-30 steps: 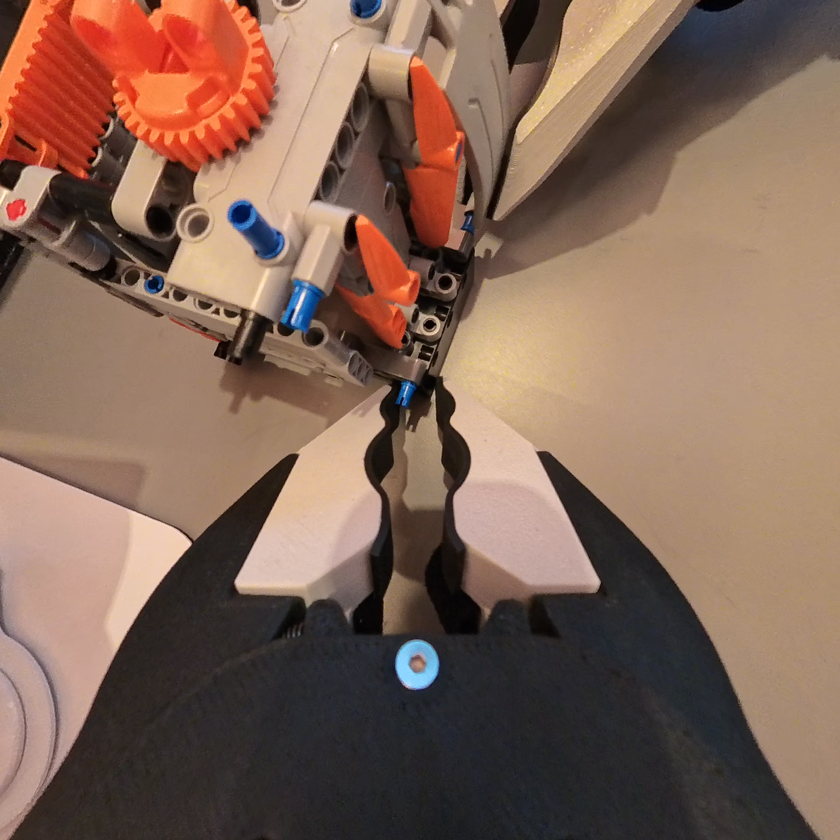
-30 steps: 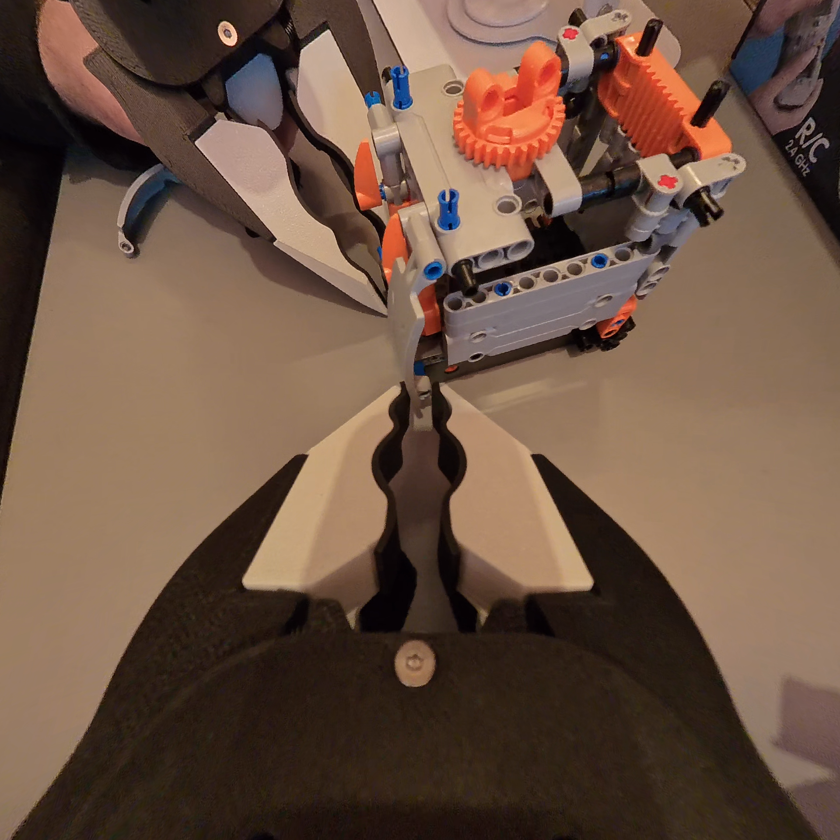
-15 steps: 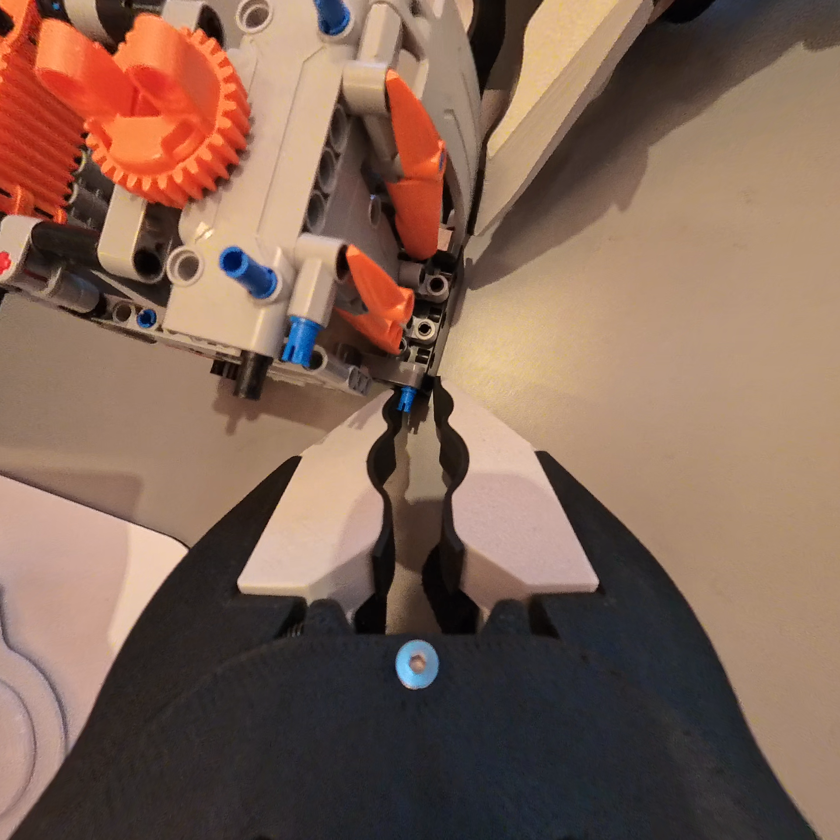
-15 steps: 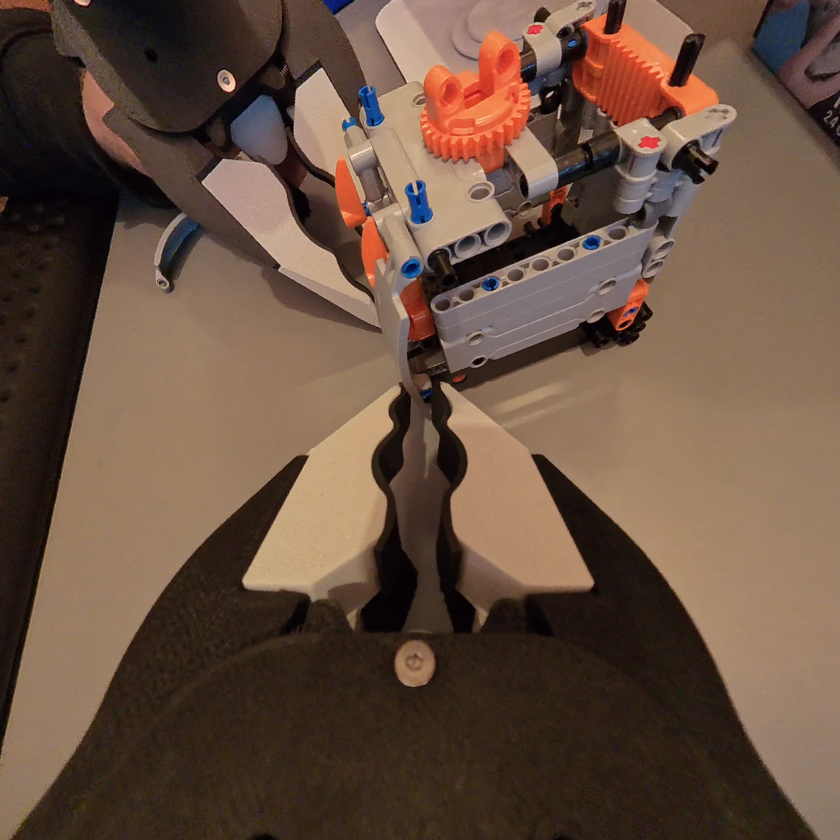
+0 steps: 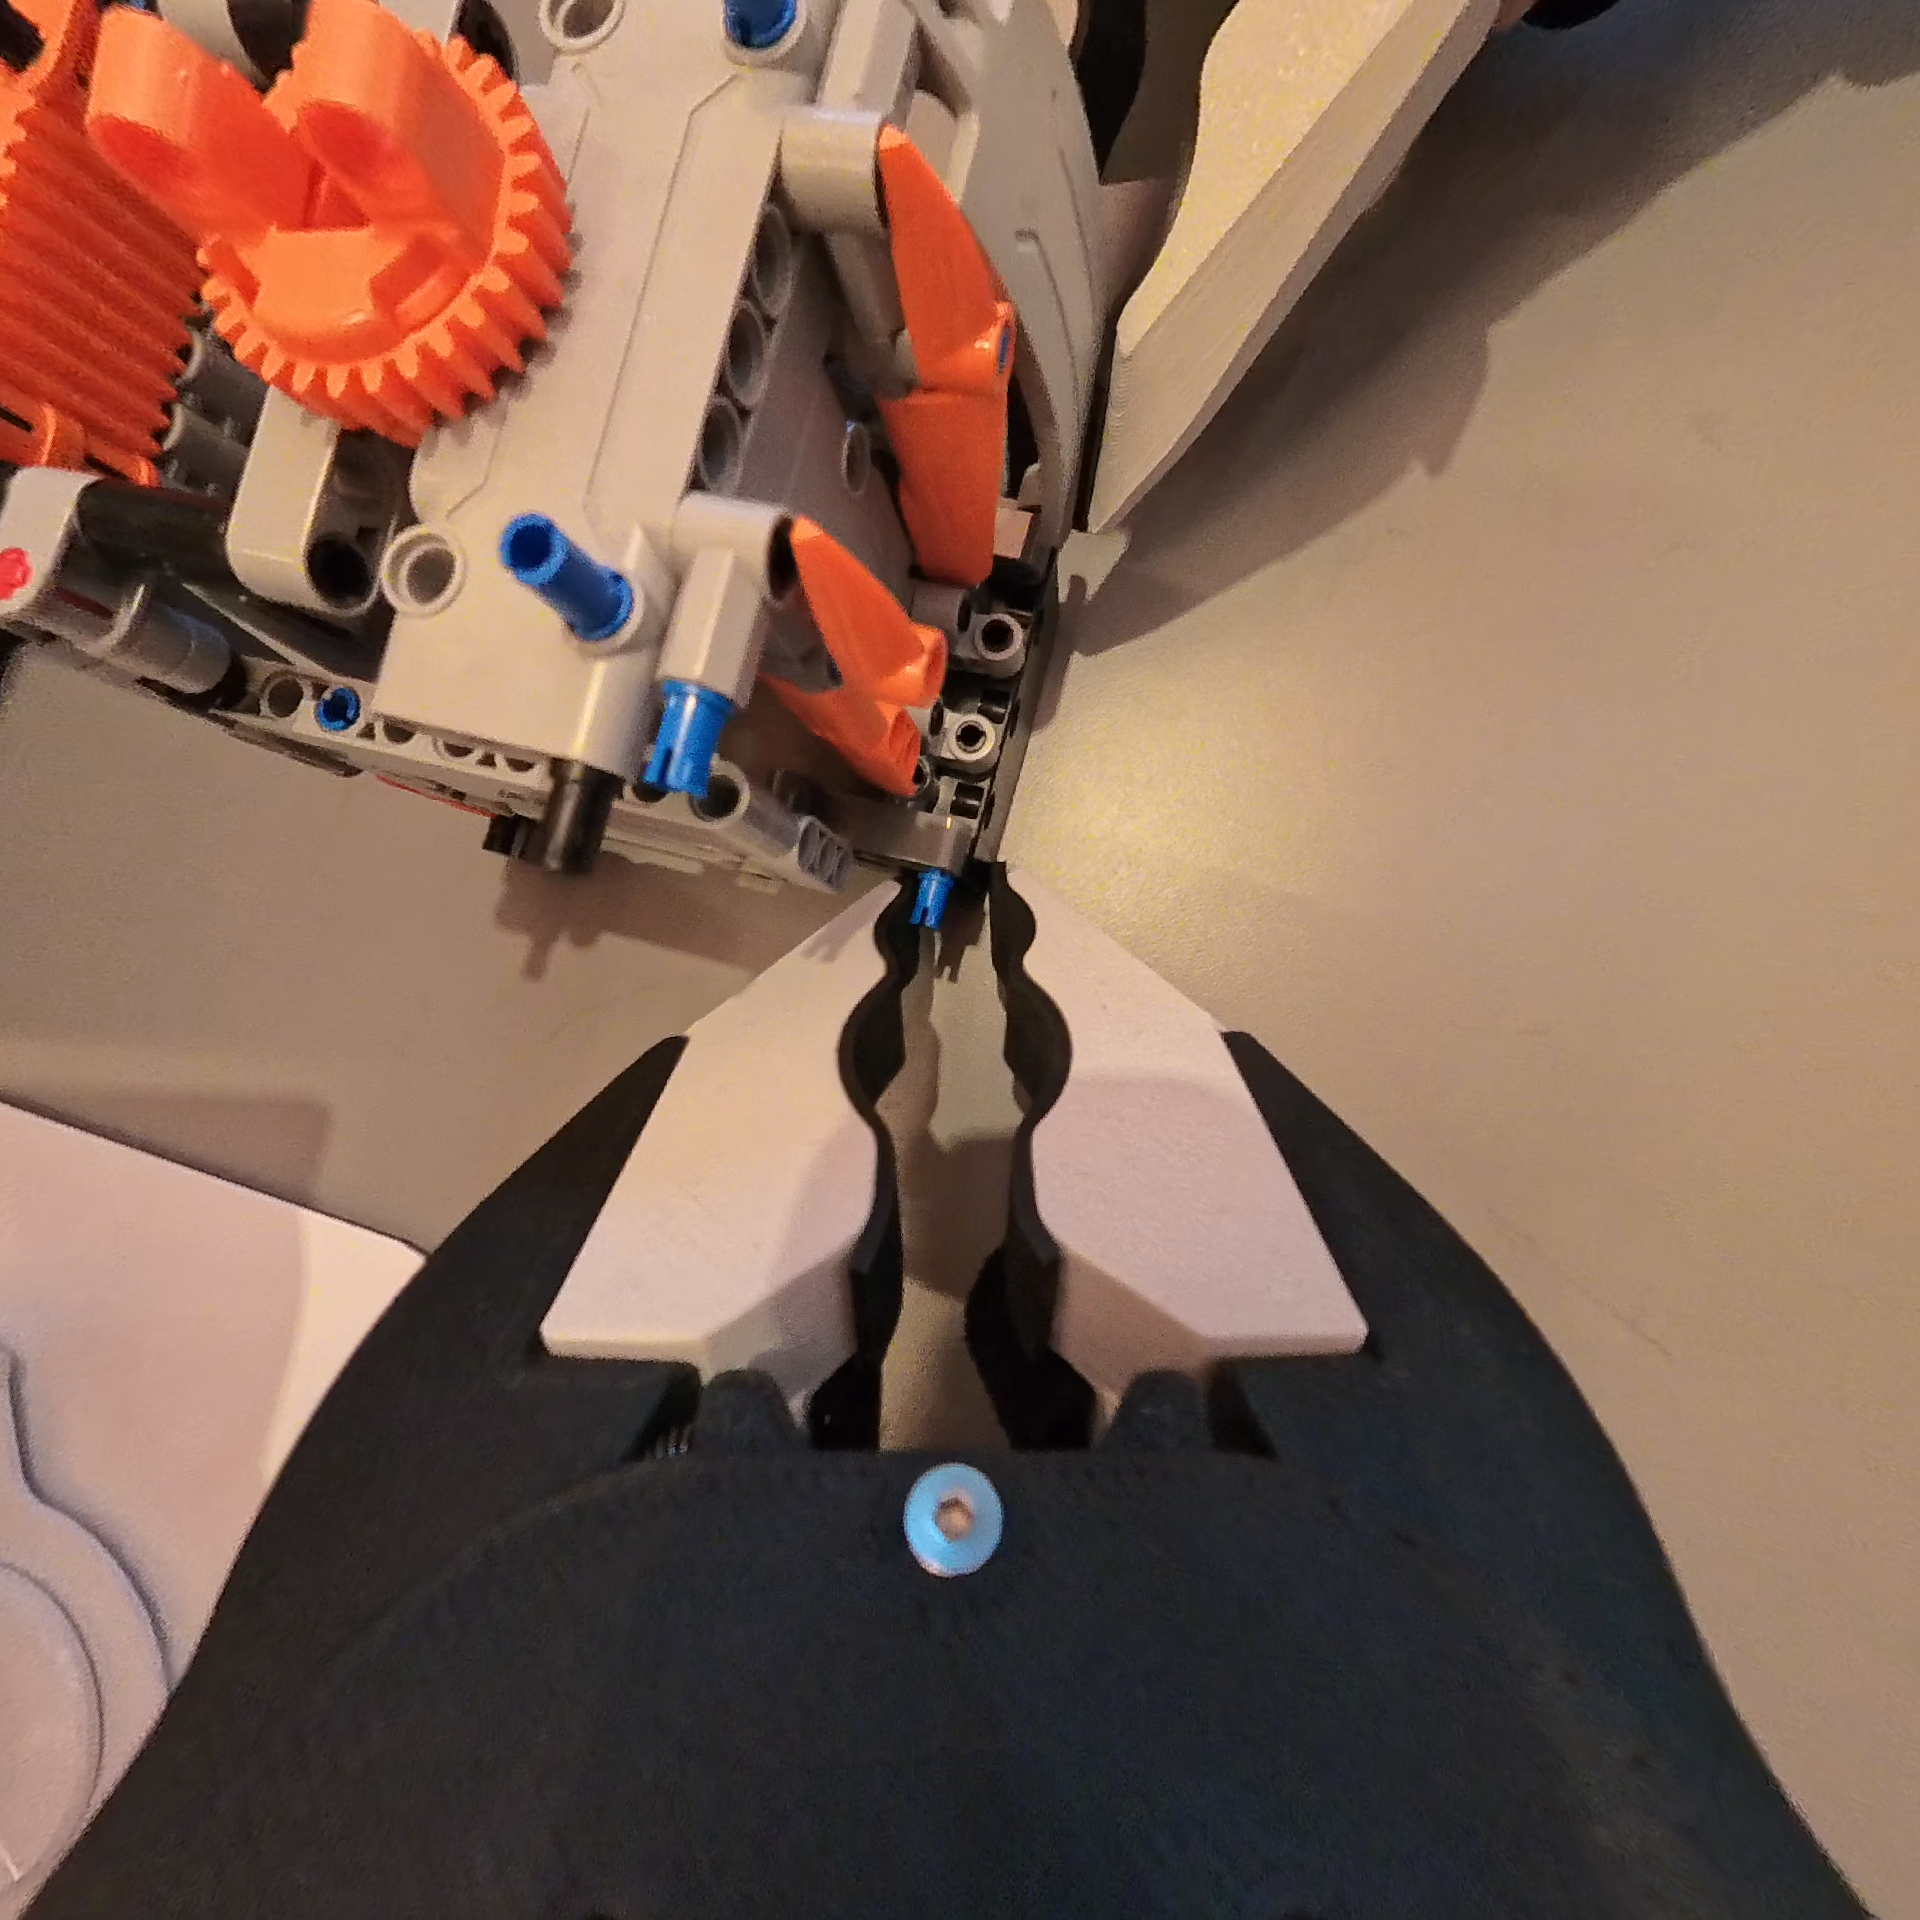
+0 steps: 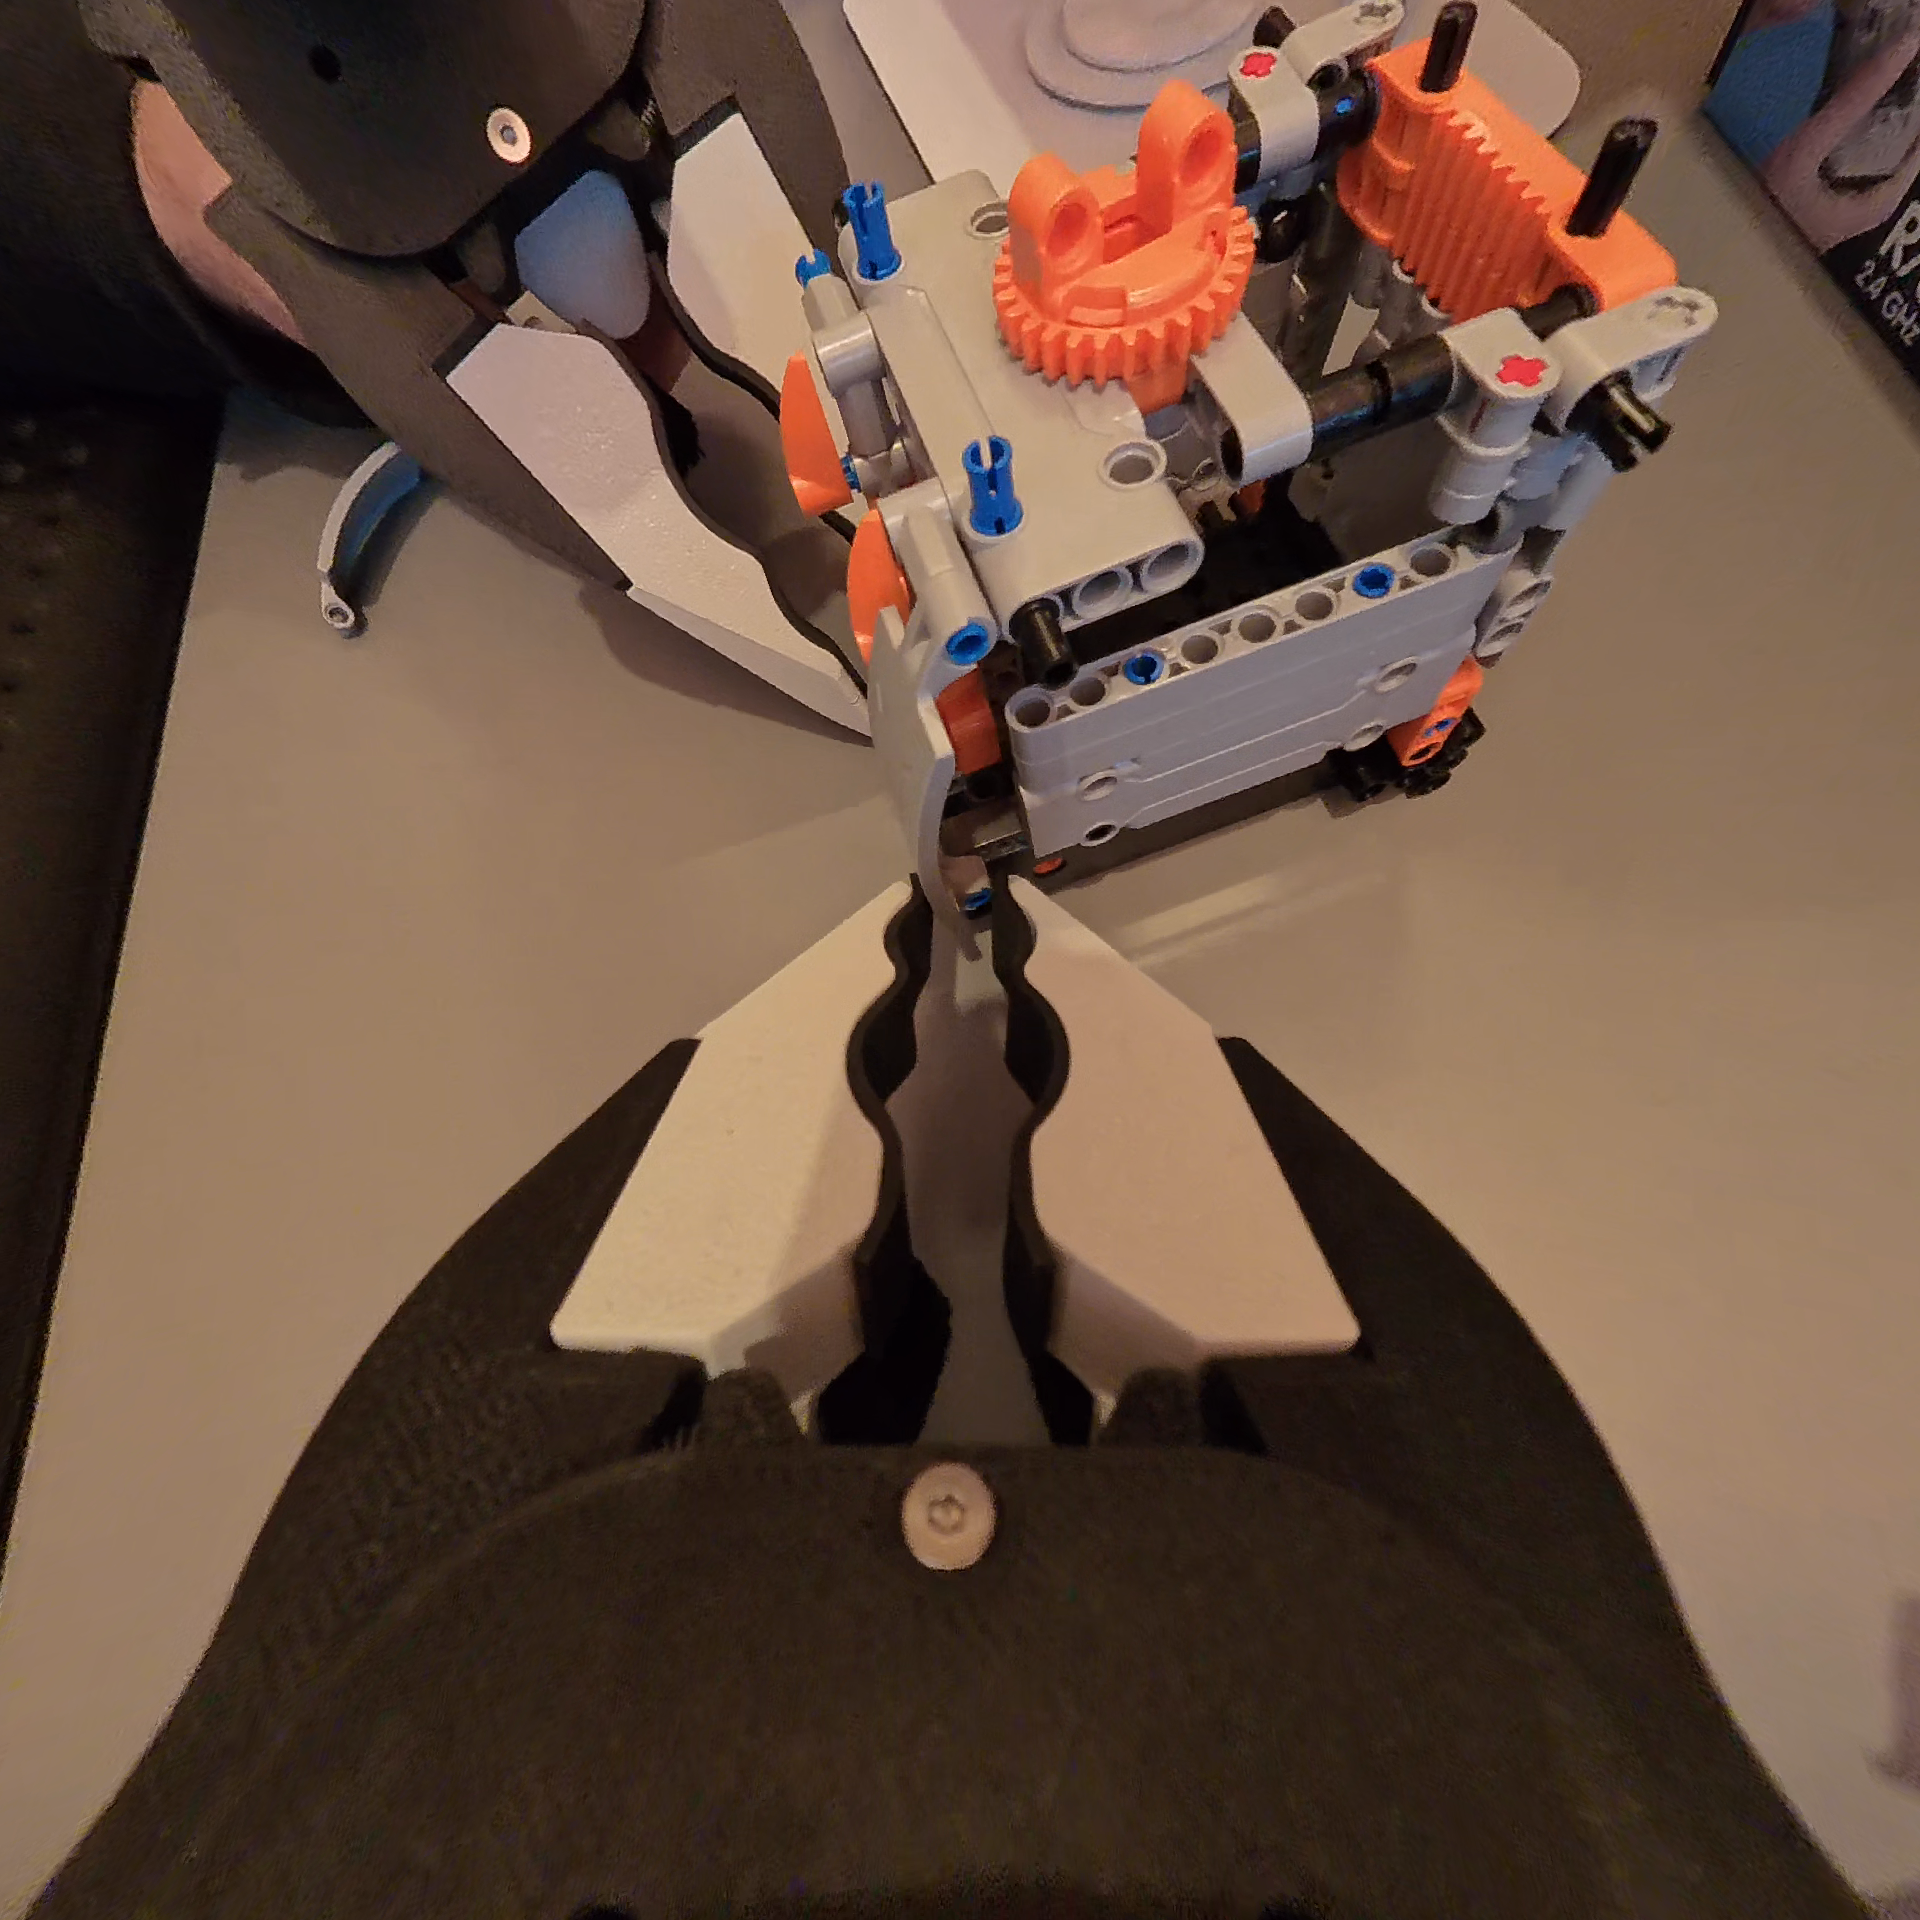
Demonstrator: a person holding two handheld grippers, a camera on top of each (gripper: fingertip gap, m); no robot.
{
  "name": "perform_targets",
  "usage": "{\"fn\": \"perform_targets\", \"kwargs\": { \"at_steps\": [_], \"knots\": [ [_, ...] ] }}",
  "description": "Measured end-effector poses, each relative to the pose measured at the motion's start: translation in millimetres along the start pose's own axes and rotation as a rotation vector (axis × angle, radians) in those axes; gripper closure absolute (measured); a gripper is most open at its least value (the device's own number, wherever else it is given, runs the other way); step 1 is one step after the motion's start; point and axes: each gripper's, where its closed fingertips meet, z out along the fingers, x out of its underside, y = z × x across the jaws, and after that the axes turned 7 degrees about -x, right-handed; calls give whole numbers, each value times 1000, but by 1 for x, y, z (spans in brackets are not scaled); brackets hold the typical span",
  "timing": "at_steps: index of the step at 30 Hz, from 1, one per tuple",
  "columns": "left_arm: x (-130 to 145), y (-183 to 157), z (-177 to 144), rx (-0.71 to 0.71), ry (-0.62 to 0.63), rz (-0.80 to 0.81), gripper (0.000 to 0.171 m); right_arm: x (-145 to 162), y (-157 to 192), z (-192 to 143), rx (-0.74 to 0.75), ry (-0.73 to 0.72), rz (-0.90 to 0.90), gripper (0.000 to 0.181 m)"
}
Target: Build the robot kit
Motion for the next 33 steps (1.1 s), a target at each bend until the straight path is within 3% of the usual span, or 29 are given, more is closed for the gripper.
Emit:
{"fn": "perform_targets", "kwargs": {
  "at_steps": [15,18,22,27,33],
  "knots": [
    [2,-2,-1,-3,31,12,164,-3,-4,2,49,22,11,172],
    [2,-2,-2,-8,32,1,164,-2,-5,-4,85,51,49,145],
    [1,-10,-4,20,21,-13,164,-4,-5,-21,190,70,61,146],
    [1,-20,-7,45,24,-4,160,-8,4,-27,202,30,105,144],
    [7,-21,-45,125,12,-6,156,-15,18,-31,221,20,121,135]
  ]
}}
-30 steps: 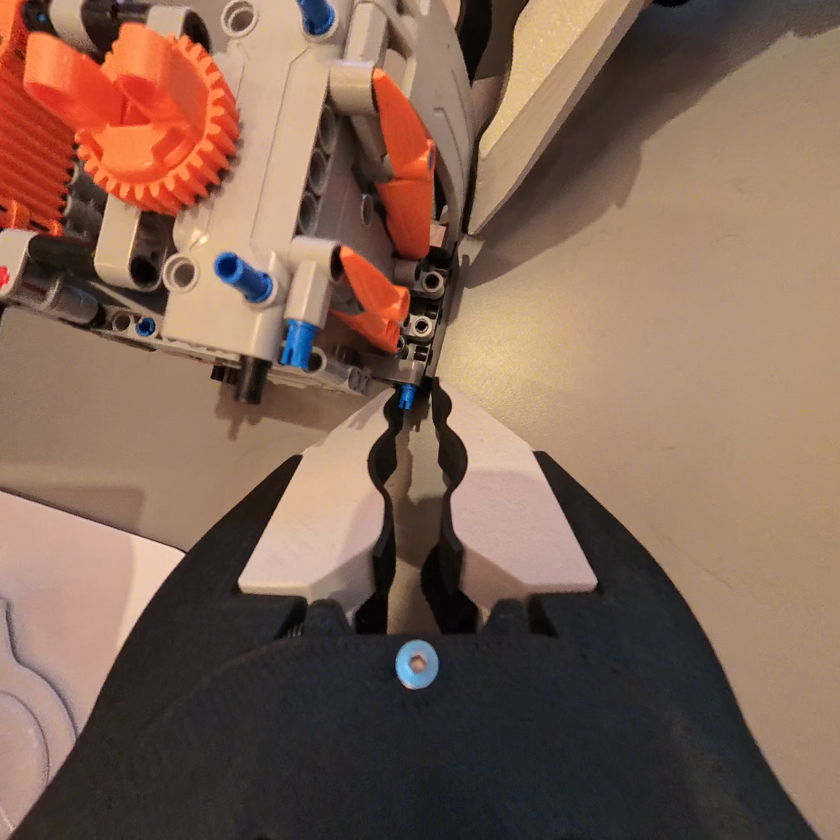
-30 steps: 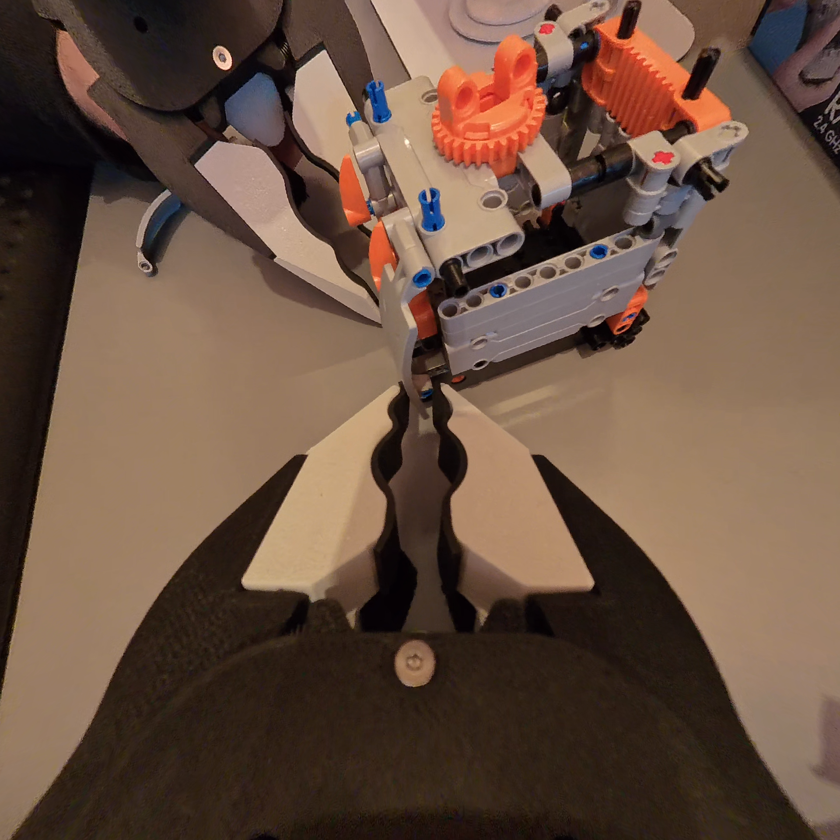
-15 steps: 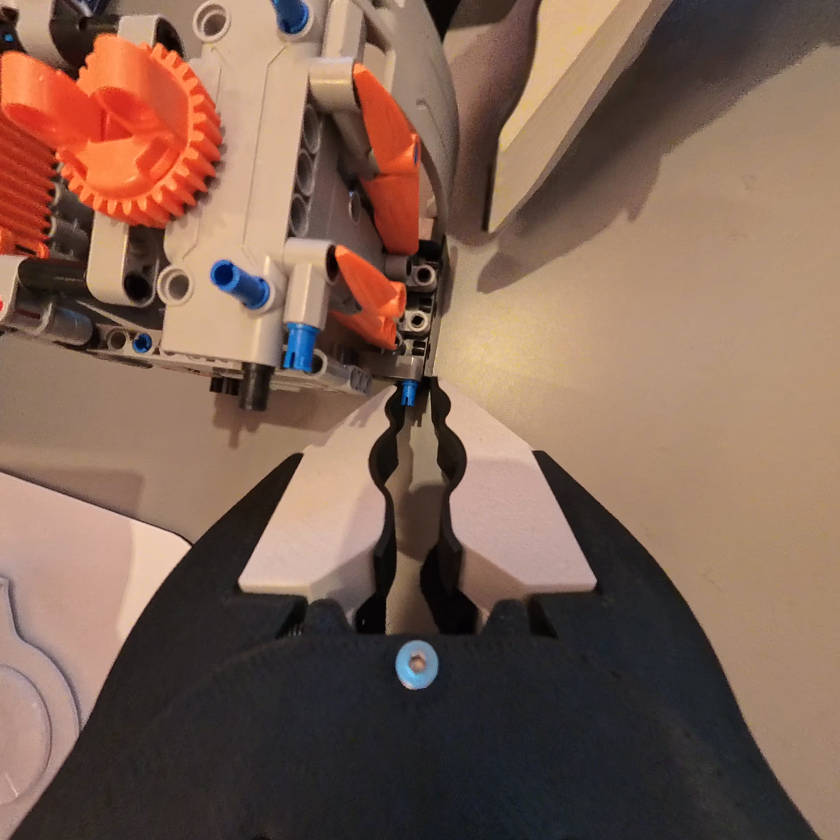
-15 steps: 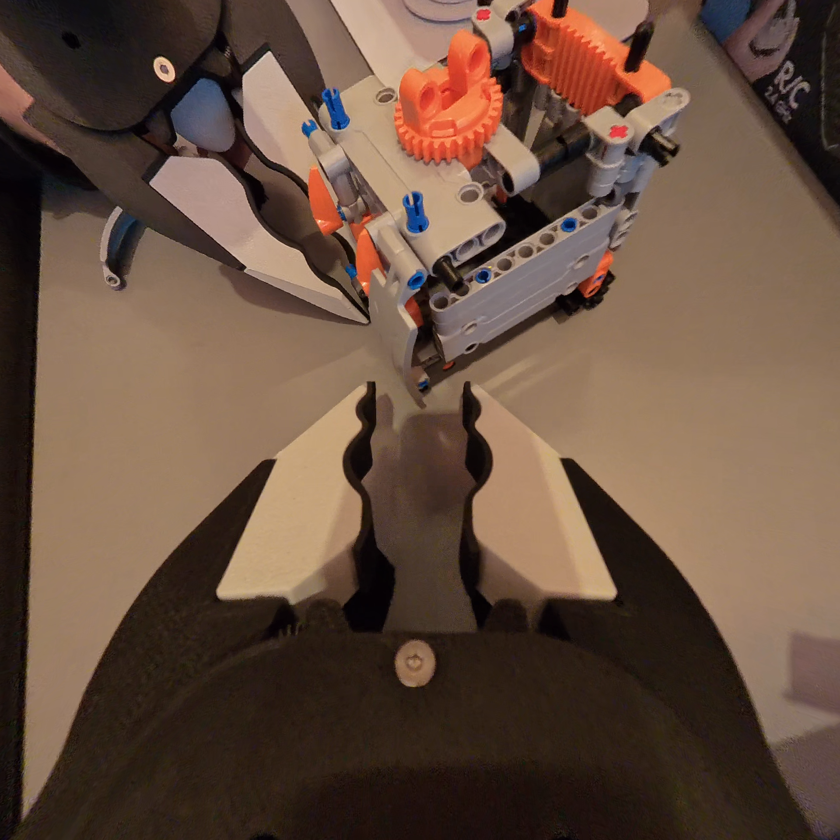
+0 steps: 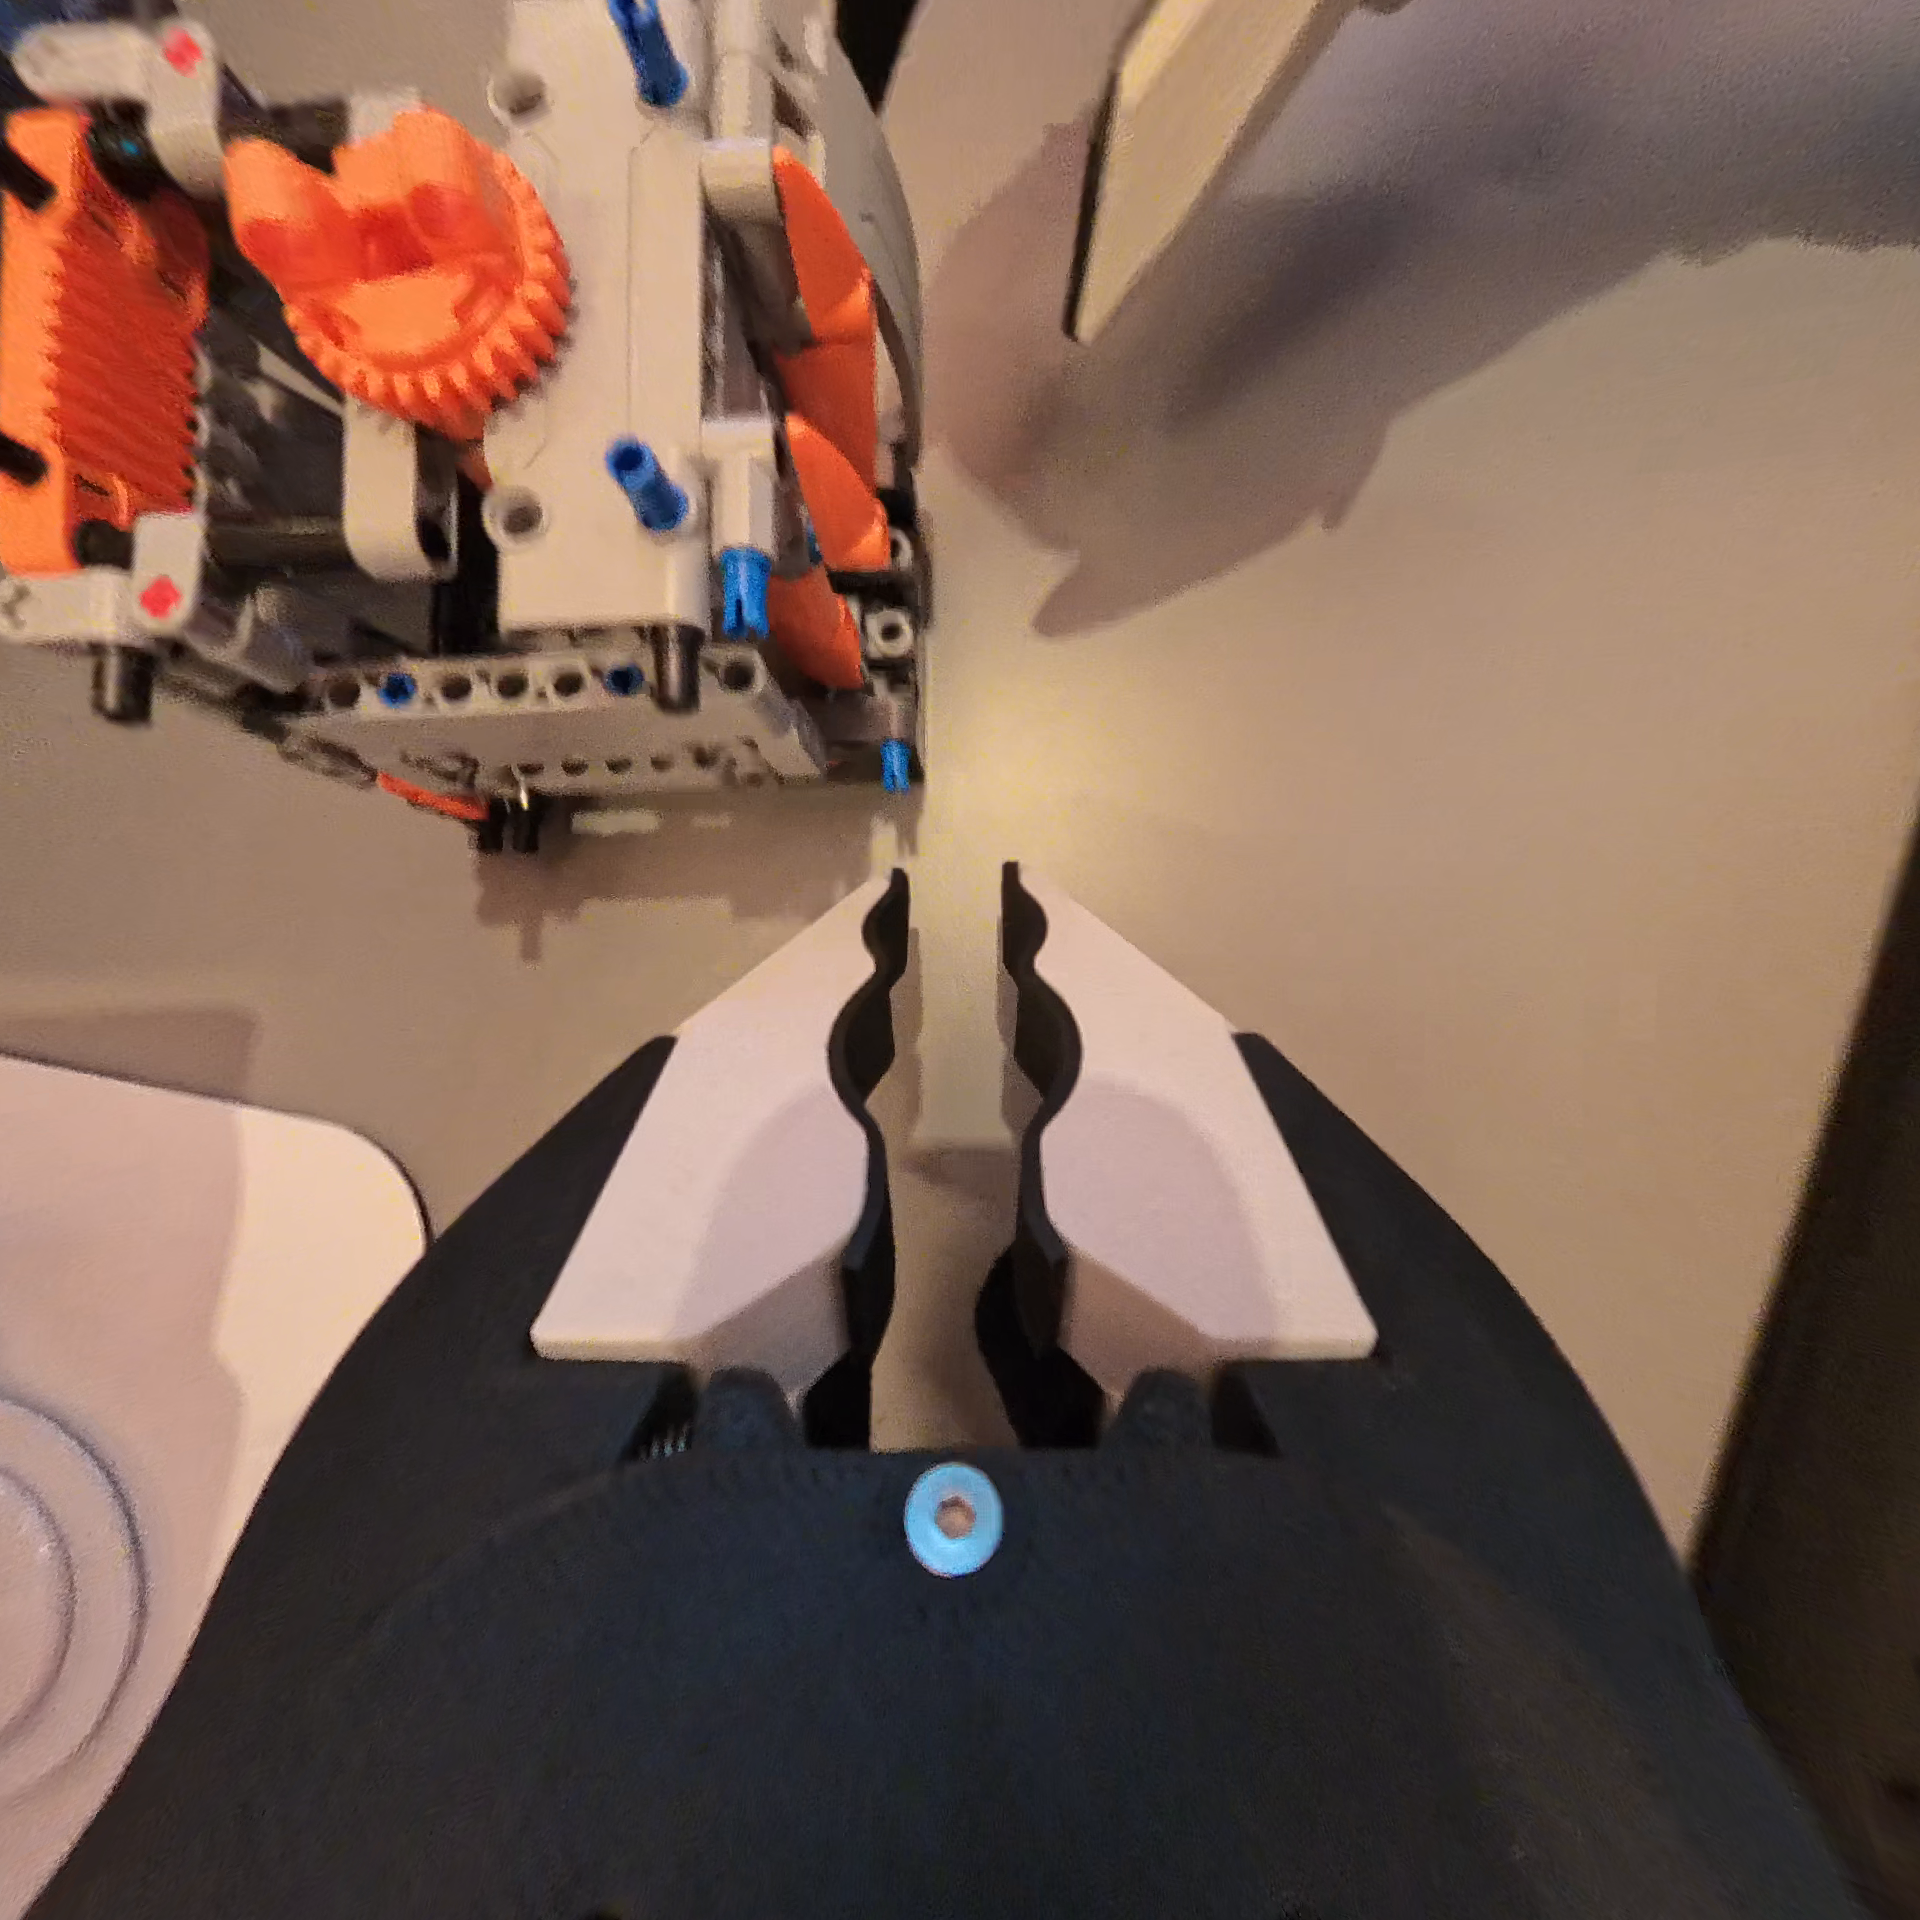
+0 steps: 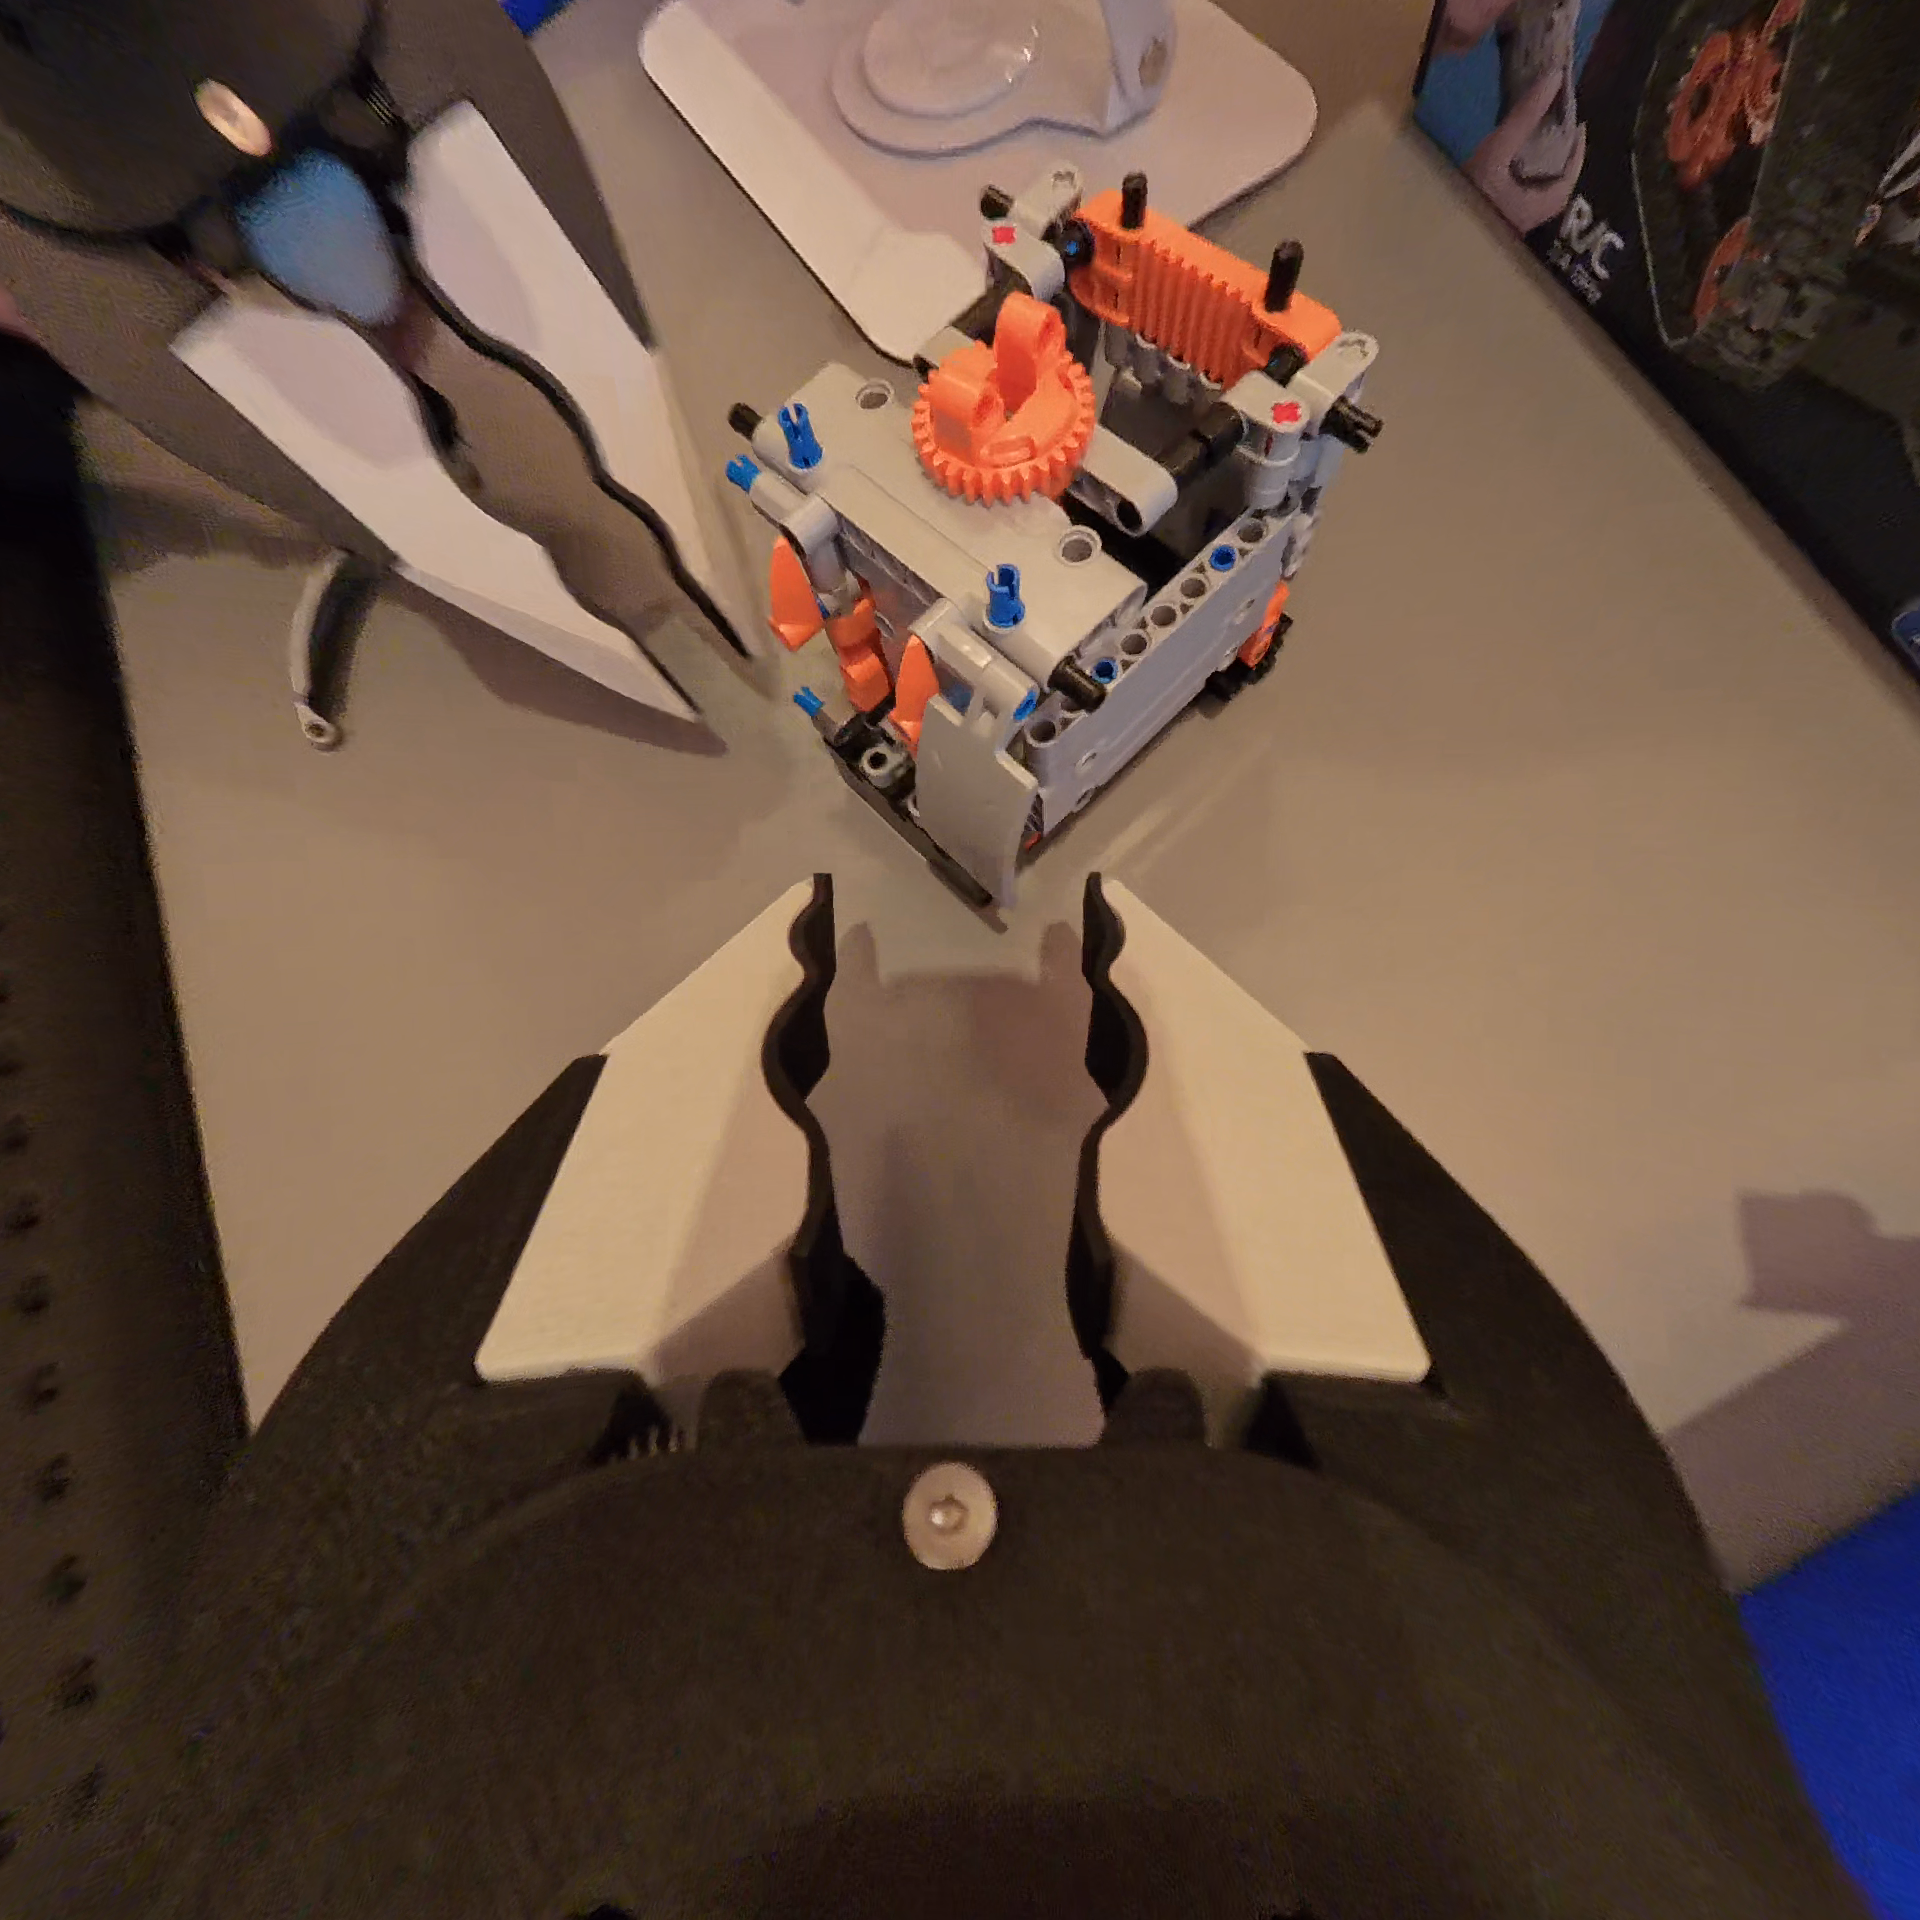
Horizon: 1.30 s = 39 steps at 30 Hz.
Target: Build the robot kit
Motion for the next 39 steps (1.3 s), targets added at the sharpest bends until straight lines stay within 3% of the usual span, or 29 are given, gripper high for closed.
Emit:
{"fn": "perform_targets", "kwargs": {
  "at_steps": [4,8,13,16,18,20,26,32,39],
  "knots": [
    [38,-7,-42,30,130,-11,144,1,7,-6,77,59,-39,142],
    [69,-9,-84,5,133,-110,139,-10,63,5,-31,94,-128,145],
    [90,-4,-101,-68,89,-198,141,-32,165,66,-277,159,-213,146],
    [95,1,-103,-113,65,-239,143,-33,189,109,-283,204,-225,151],
    [93,1,-106,-120,24,-254,144,-28,190,130,-265,247,-206,147],
    [92,3,-111,-136,-8,-271,148,-23,182,142,-219,273,-225,157],
    [92,1,-118,-133,-81,-312,149,-17,189,149,-331,238,-136,181],
    [79,-2,-128,-106,-197,-350,149,-31,190,120,-372,78,-138,181],
    [33,-7,-137,16,-475,-402,147,-57,166,67,-377,-237,-62,181]
  ]
}}
